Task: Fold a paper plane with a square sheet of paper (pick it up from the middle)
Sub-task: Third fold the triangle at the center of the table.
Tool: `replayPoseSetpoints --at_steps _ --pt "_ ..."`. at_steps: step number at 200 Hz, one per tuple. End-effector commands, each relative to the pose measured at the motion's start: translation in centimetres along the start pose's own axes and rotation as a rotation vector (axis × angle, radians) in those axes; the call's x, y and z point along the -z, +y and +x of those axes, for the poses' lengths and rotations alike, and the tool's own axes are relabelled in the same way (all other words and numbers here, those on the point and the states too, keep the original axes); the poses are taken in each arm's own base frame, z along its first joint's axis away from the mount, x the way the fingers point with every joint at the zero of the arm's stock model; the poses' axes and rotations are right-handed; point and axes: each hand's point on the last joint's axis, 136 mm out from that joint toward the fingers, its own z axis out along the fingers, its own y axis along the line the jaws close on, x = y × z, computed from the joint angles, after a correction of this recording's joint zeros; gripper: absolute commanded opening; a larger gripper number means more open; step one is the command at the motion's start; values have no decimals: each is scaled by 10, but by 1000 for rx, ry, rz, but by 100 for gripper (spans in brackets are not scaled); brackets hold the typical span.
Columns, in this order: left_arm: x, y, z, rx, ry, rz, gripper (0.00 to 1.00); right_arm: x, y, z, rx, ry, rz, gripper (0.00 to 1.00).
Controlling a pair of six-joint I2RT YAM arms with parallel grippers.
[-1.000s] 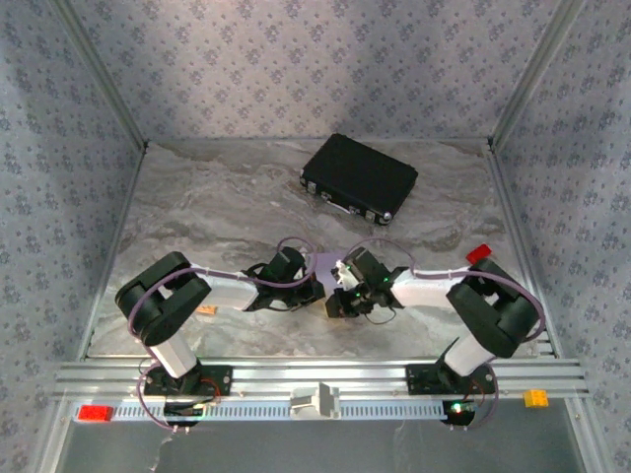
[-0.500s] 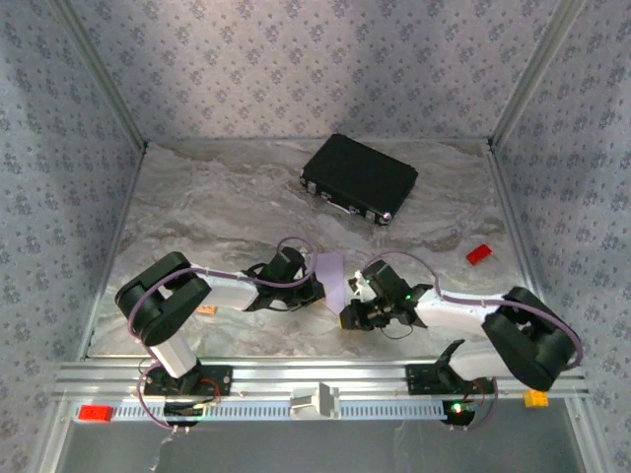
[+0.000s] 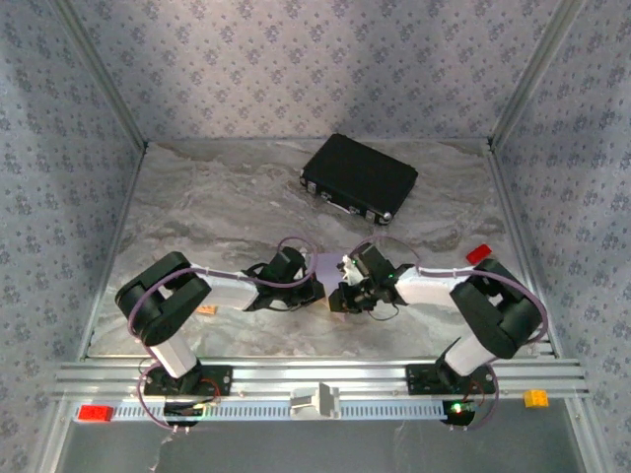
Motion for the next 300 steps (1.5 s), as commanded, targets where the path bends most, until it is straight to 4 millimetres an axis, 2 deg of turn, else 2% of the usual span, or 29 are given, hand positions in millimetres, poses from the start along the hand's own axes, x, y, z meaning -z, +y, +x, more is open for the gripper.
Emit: replayPoseSetpoints --at_steps 1,30,59,73,92,129,160,204,300 --pt "-2 18 2 -8 5 -81 0 -4 -19 14 -31 41 46 12" --pt "2 0 -8 -40 -10 -39 1 -6 -42 36 -100 54 78 8" --pt "14 -33 -20 -103 -41 14 7 -7 -43 32 -104 45 84 6" --pt "19 -39 -19 -111 -53 22 7 -6 -42 30 -107 38 87 5" --pt "19 -35 -13 -89 -51 17 6 -6 -42 28 -110 33 89 5" --pt "6 -20 6 -52 -5 9 2 -7 -41 27 -120 25 79 3" --pt "-4 -8 9 -43 13 -12 1 -7 -43 29 -128 24 81 3" --pt "-4 20 -2 -26 -23 -88 1 -6 -48 32 -134 29 94 3" --pt "10 45 -34 -27 -69 -123 1 -3 -51 36 -132 34 96 2"
